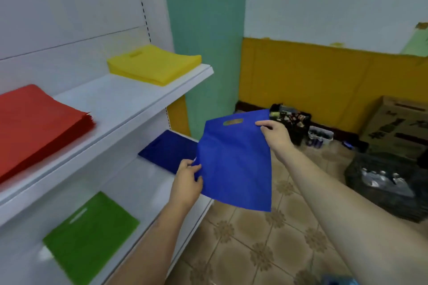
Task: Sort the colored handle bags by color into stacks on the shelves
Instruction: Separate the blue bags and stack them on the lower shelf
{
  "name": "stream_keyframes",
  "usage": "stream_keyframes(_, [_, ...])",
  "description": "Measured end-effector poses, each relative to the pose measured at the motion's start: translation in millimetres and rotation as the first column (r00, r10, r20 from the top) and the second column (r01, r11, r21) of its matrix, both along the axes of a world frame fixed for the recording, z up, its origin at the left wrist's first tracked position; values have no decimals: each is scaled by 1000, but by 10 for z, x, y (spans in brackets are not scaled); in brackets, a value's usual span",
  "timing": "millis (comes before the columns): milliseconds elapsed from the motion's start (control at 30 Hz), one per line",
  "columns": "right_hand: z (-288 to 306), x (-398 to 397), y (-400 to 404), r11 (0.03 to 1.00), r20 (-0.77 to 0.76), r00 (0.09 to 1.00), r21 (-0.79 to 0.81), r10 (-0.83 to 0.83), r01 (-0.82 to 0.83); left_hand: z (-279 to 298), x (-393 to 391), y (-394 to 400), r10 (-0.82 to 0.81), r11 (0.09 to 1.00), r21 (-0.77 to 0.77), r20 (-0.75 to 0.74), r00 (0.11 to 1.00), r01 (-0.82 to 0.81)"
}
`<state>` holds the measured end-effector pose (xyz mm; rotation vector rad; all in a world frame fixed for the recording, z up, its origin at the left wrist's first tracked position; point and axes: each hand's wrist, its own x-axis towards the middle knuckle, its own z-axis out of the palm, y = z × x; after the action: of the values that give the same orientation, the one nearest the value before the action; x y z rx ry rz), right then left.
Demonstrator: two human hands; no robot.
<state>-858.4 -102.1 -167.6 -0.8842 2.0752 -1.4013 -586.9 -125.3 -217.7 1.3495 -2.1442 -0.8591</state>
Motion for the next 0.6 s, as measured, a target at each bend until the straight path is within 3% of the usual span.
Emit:
stream_keyframes(100, [-277,-260,-298,999,9,999,38,-31,30,-144,-263,-237,70,996,50,26,997,-71])
stream_keyframes(167, [-435,-334,-524,997,32,999,79,-4,2,-254,-315,-370,145,984,114,-45,988,-139])
stream_keyframes(300, [-737,-351,-1108,971,-17,987,182,160,-155,-586,-195,-655,353,887,303,38,935,-347])
stream_keyframes(433, [-1006,-206,-1710,924,-106,935,223,340,-311,-1063,-24,-1034,376,819,400,168,911,-412])
stream_keyframes(600, [-1472,-29,-2666,819,-185,831,377,525,-433,-1679,-12,-1710,460,687,557,162,873,-466])
